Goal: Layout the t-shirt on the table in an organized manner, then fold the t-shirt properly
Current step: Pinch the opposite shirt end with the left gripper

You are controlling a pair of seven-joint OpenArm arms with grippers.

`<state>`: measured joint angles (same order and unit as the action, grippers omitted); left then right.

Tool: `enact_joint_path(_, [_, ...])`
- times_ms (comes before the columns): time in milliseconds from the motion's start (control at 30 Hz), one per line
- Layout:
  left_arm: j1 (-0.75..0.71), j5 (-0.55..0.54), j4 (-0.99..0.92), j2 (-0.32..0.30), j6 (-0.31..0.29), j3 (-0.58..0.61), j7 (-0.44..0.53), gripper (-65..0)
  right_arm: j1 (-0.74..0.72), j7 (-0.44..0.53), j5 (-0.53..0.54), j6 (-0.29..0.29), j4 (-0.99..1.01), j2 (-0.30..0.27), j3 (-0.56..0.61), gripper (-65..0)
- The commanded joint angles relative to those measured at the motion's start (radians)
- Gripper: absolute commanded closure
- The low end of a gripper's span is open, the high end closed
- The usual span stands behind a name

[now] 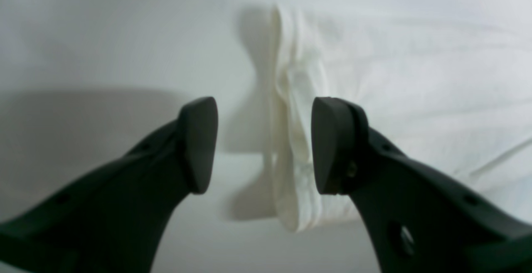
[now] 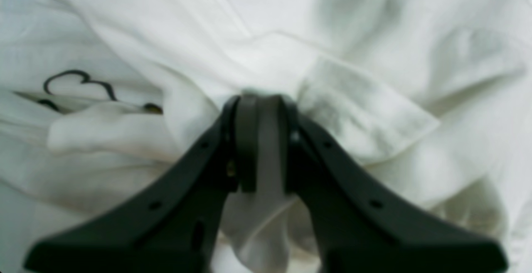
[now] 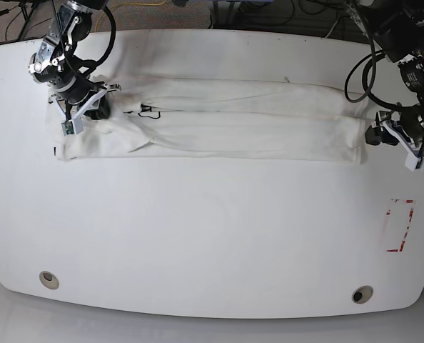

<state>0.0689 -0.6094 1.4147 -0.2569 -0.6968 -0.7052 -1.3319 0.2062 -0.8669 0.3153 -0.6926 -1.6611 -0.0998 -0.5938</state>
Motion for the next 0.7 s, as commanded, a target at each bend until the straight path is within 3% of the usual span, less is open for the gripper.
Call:
enact_joint_path(0, [0.004, -0.031, -0.004, -0.032, -0.001, 0.028, 0.013, -33.9, -0.006, 0.016, 0.008, -0.006, -0.015, -0.011, -0.002, -9.2])
enact_joint_path(533, [-0.045, -0.027, -0.045, -0.029, -0.001, 0.077, 0.021, -33.9, -0.004, 0.018, 0.008, -0.006, -0.017, -0.011, -0.002, -9.0])
enact_joint_path(667, [-0.044, -0.025, -0.047, -0.028, -0.001, 0.083, 0.062, -33.3, -0.004, 0.018, 0.008, -0.006, -0.018, -0.011, -0.002, -8.9])
